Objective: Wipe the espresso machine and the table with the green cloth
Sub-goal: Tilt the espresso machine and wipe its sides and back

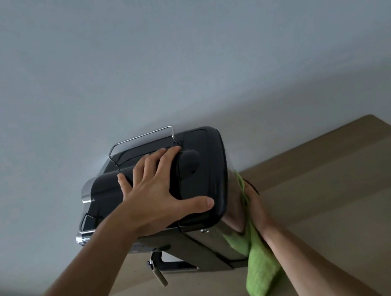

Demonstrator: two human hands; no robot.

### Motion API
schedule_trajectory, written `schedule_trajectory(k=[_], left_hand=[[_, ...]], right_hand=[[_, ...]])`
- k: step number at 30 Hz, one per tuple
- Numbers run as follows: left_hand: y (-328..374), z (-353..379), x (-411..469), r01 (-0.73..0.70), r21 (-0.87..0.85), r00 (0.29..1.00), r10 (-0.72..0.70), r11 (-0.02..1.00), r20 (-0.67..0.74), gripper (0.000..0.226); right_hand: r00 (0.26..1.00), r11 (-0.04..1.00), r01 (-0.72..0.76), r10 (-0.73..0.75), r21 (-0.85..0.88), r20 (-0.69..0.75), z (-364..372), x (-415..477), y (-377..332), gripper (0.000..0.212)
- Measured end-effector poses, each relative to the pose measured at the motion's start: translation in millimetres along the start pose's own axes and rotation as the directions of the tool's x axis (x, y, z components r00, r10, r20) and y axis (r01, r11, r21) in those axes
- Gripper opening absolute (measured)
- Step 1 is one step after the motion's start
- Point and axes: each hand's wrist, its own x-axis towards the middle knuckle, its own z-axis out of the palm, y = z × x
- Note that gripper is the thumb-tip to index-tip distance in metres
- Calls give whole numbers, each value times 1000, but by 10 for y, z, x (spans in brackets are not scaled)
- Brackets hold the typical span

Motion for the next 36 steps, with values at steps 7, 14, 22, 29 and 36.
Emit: schedule_trajectory(k=[7, 14, 22, 29, 36], left_hand=[[28, 14, 13, 19, -9, 1000, -19, 1000, -20, 120], [69, 18, 51, 41, -23, 998, -41, 999, -40, 120], [86, 25, 68, 65, -25, 997, -66, 998, -35, 122], [81, 41, 85, 71, -19, 997, -71, 997, -34, 123], [172, 34, 155, 109, -50, 993, -111, 993, -36, 124]], right_hand=[[986, 987, -131, 120, -91, -120, 68, 190, -149, 27], [961, 966, 260, -259, 3, 99, 425, -379, -504, 48], [919, 898, 380, -394, -223, -21, 457, -625, -209, 53], [995, 998, 50, -54, -48, -81, 103, -415, -105, 43], [993, 997, -59, 52, -54, -110, 114, -116, -340, 36]])
